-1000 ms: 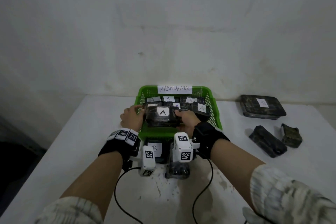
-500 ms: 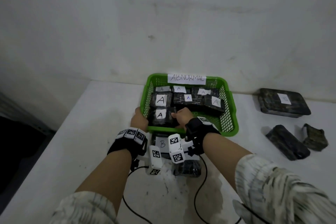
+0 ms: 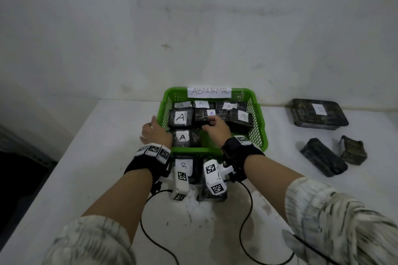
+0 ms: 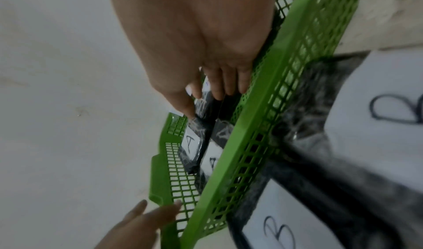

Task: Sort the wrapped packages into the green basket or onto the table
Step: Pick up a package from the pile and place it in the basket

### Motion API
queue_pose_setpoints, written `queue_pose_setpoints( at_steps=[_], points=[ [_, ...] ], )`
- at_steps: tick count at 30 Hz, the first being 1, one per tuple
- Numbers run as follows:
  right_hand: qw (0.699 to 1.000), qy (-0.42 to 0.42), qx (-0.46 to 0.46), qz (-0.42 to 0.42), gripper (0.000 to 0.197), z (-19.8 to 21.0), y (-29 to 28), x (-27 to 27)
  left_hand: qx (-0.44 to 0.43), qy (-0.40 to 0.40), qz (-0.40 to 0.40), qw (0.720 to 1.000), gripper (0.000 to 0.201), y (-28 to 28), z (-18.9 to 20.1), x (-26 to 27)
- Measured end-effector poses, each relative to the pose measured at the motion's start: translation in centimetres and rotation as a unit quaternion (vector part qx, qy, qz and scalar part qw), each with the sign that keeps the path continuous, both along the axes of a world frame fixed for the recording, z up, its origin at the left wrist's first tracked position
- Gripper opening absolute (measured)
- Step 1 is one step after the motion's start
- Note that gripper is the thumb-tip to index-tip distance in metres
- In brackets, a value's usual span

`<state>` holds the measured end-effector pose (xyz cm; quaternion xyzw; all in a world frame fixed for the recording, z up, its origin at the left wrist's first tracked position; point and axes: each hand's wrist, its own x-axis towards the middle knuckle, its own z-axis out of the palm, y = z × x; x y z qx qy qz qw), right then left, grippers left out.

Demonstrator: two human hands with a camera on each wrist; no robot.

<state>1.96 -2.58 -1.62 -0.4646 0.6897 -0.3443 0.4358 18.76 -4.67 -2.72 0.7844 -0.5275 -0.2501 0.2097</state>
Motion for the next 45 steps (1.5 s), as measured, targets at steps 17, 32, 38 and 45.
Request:
queue_pose_setpoints(
  at_steps=[17,32,38,45],
  points=[
    [0.937,0.329,0.048,-0.107,0.079,-0.6,10.7,-24.0,0.084,-0.070,-0.324,0.940,0.072,8.4,0.8,-25.4],
    [0.940,0.296,0.160,-0.060,0.073,-6.4,11.7,-29.3,0.132,-0.173,-0.343,0.914,0.096,9.4,-0.8,-25.9],
    [0.985,-0.086,-0.020,-0.147,0.062,-3.2,11.7,-26.8,0.139,-0.149,-0.323,0.924,0.087,9.3,-0.8,-26.1],
    [0.947,-0.308,0.010,-0.085,0.038,-0.3,12.0,-24.4,0.001,0.230,-0.262,0.937,0.040,8.2,2.3,-26.8]
  ],
)
